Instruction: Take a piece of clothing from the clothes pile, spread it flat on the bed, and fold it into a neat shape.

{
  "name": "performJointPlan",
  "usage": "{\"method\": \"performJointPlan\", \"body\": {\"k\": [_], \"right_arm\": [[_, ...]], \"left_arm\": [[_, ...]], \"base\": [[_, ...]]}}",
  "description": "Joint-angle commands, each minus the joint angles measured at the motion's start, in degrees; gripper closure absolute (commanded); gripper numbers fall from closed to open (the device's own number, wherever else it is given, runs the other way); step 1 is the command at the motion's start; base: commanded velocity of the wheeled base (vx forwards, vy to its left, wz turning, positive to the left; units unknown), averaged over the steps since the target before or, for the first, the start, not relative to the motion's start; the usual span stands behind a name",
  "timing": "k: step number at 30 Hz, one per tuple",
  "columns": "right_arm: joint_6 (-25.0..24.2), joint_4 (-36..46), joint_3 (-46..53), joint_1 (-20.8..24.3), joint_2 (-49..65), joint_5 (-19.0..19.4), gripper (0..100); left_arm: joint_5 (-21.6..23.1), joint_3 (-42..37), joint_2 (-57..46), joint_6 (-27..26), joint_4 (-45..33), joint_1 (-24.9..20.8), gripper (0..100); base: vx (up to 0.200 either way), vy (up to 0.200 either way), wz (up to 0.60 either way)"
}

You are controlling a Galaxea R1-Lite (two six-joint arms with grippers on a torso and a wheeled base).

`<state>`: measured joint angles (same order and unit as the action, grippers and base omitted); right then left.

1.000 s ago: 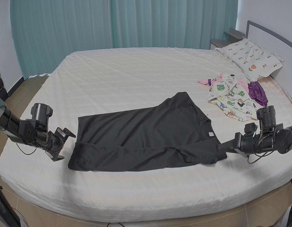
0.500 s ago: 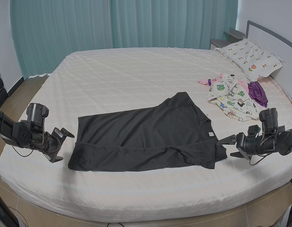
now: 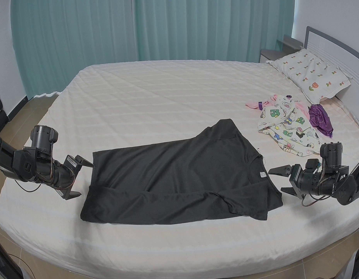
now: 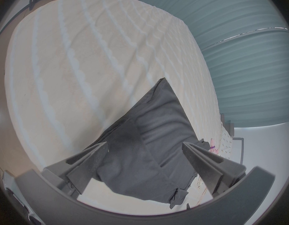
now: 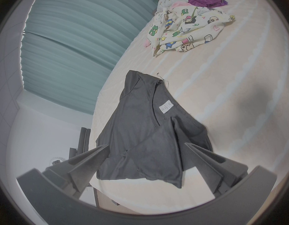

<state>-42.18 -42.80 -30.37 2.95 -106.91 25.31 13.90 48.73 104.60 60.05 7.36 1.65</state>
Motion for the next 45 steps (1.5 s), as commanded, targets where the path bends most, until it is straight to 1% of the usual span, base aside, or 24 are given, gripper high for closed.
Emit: {"method": "performJointPlan", "body": {"k": [1, 4, 6, 11, 13, 18, 20, 25, 26, 27, 28, 29, 30, 31, 45], "right_arm": [[-0.01, 0.00, 0.75, 0.13, -1.11, 0.00, 0], [0.08, -0.09, 0.92, 0.21, -1.02, 0.00, 0], [0.08, 0.00, 1.01, 0.48, -0.93, 0.00, 0], [0.26, -0.18, 1.54, 0.74, -0.93, 0.00, 0], [0.26, -0.09, 1.63, 0.74, -0.84, 0.09, 0], [0.52, -0.18, 2.15, 0.74, -1.02, 0.00, 0], [0.52, -0.18, 2.15, 0.83, -1.28, 0.00, 0], [0.61, -0.18, 2.33, 1.18, -1.28, -0.08, 0], [0.61, -0.18, 2.33, 1.18, -1.28, 0.00, 0], [0.61, -0.18, 2.33, 1.18, -1.19, -0.08, 0], [0.61, -0.18, 2.42, 1.18, -1.28, -0.08, 0], [0.61, -0.18, 2.42, 1.18, -1.28, -0.08, 0], [0.61, -0.18, 2.51, 1.18, -1.37, -0.08, 0], [0.61, -0.18, 2.51, 1.18, -1.46, -0.08, 0], [0.70, -0.18, 2.59, 1.71, -1.63, 0.00, 0]], "left_arm": [[0.17, -0.91, -0.09, -0.37, 0.02, -0.24, 0], [0.08, -1.70, -0.09, -0.64, 0.11, -1.12, 0], [-0.01, -1.88, -0.01, -2.31, 0.02, -1.38, 0], [-0.71, -3.64, 1.31, -8.81, 0.20, -1.29, 0], [-0.54, -3.81, 2.19, -11.80, 0.20, -1.29, 0], [0.52, -3.29, 4.04, -17.16, 1.69, -1.21, 0], [1.48, -3.29, 5.09, -20.59, 3.80, -1.21, 0], [2.10, -3.37, 9.14, -31.49, 7.67, -0.94, 0], [2.19, -3.37, 9.22, -31.84, 7.75, -0.94, 0], [2.54, -3.90, 9.84, -34.91, 8.90, -0.94, 0], [3.59, -4.08, 9.93, -36.58, 9.69, -0.94, 0], [3.59, -4.08, 9.93, -36.58, 9.69, -0.94, 0], [5.79, -4.17, 9.49, -37.11, 9.86, -0.94, 0], [7.02, -4.08, 9.49, -37.11, 9.86, -0.94, 0], [6.84, -4.52, 9.40, -37.99, 11.27, 0.46, 0]], "base": [[0.000, 0.000, 0.00], [0.000, 0.000, 0.00], [0.000, 0.000, 0.00], [0.000, 0.000, 0.00], [0.000, 0.000, 0.00], [0.000, 0.000, 0.00], [0.000, 0.000, 0.00], [0.000, 0.000, 0.00], [0.000, 0.000, 0.00], [0.000, 0.000, 0.00], [0.000, 0.000, 0.00], [0.000, 0.000, 0.00], [0.000, 0.000, 0.00], [0.000, 0.000, 0.00], [0.000, 0.000, 0.00]]}}
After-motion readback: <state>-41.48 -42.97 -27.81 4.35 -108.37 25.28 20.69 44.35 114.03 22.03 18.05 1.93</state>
